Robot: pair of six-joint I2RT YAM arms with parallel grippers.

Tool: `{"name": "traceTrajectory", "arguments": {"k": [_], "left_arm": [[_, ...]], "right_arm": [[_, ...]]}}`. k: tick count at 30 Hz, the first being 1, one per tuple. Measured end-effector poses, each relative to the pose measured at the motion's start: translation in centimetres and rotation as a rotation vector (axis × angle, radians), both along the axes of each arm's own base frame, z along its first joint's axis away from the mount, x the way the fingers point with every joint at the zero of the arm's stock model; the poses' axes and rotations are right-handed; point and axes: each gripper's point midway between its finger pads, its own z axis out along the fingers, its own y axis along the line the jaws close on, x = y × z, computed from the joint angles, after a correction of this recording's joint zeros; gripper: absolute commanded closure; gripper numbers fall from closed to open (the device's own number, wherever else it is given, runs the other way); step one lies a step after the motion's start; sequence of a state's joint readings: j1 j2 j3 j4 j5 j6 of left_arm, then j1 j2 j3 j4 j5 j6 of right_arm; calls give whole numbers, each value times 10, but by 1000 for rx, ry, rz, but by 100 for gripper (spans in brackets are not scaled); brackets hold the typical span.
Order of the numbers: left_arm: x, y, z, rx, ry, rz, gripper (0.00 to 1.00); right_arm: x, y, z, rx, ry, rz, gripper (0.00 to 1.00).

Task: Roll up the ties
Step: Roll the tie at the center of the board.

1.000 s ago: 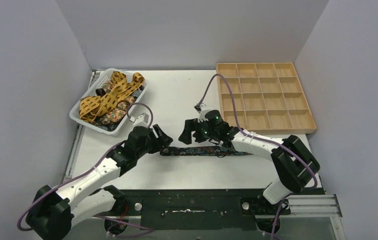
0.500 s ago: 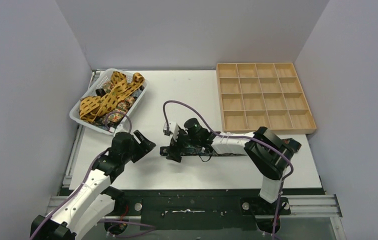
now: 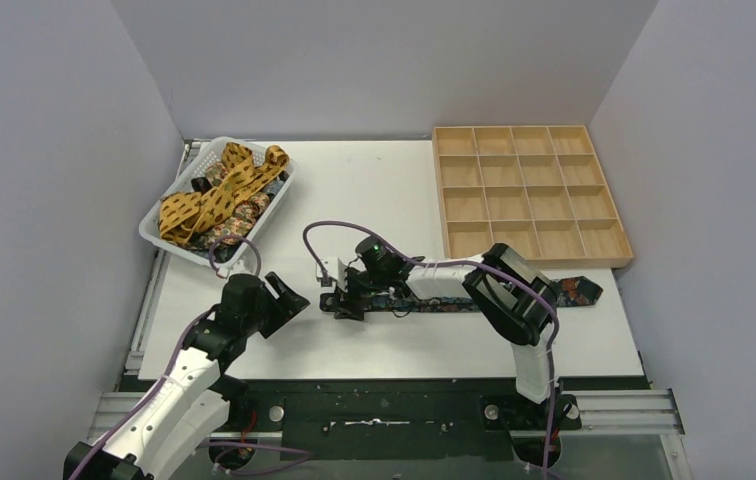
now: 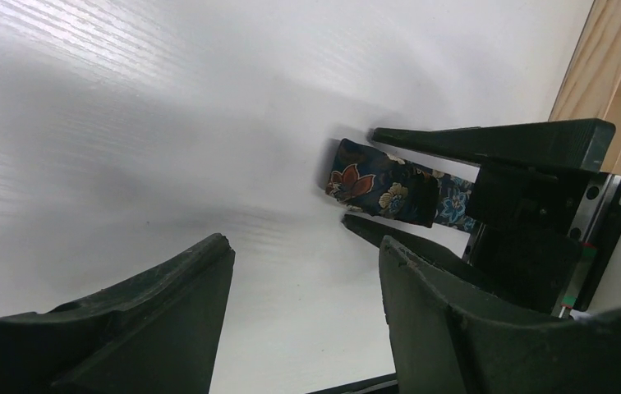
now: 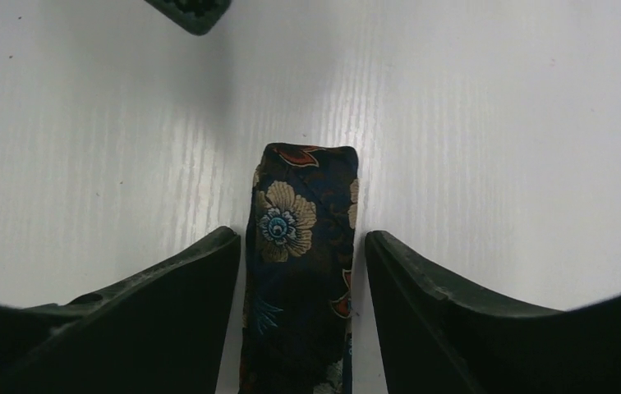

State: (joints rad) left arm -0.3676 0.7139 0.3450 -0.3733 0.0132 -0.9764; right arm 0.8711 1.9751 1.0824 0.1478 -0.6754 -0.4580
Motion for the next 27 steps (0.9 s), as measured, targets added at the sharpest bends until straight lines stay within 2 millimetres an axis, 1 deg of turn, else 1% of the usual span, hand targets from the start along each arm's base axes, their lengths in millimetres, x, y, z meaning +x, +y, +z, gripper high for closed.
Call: {"name": "traceTrajectory", "arguments": {"k": [7, 8, 13, 18, 21, 23, 24, 26, 27], "left_arm": [[-3, 3, -4, 1, 12, 6, 37], [-3, 3, -4, 0, 13, 6, 37], [-5, 4, -5, 0, 19, 9, 37], [-8, 7, -5, 3, 21, 18, 37], [-8, 11, -4, 9, 16, 40, 37], [-9, 15, -3, 13, 12, 60, 37], [-9, 17, -2, 16, 11, 69, 37], [-9, 20, -1, 16, 7, 89, 37], [-10, 21, 0, 15, 4, 96, 37]], "right_arm": [[-4, 5, 0, -7, -24, 107, 71], [-4, 7, 0, -8, -23, 121, 73], [-4, 12, 0, -14, -21, 167, 72], [-10, 17, 0, -14, -29, 185, 70], [-14, 25, 0, -5, -34, 182, 69], [-19, 34, 1, 12, -37, 188, 67], [-21, 37, 1, 15, -40, 191, 65], [-25, 44, 1, 20, -38, 199, 54], [-25, 46, 1, 21, -38, 198, 51]]}}
